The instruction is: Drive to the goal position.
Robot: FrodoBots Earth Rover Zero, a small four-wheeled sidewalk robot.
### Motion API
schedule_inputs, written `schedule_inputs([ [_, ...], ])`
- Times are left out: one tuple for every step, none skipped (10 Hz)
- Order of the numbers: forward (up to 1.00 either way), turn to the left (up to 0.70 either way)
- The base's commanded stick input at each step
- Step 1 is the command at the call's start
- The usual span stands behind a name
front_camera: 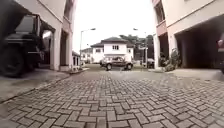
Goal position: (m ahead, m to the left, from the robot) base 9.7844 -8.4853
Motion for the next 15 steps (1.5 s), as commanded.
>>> schedule_inputs([
  [0.7, 0.0],
  [0.7, 0.0],
  [0.7, 0.0],
  [0.7, 0.0],
  [0.7, 0.0],
  [0.7, 0.0],
  [0.7, 0.0],
  [0.7, 0.0],
  [0.7, 0.0],
  [0.7, 0.0],
  [0.7, 0.0],
  [0.7, 0.0],
  [0.7, 0.0],
  [0.7, 0.0],
  [0.7, 0.0],
])
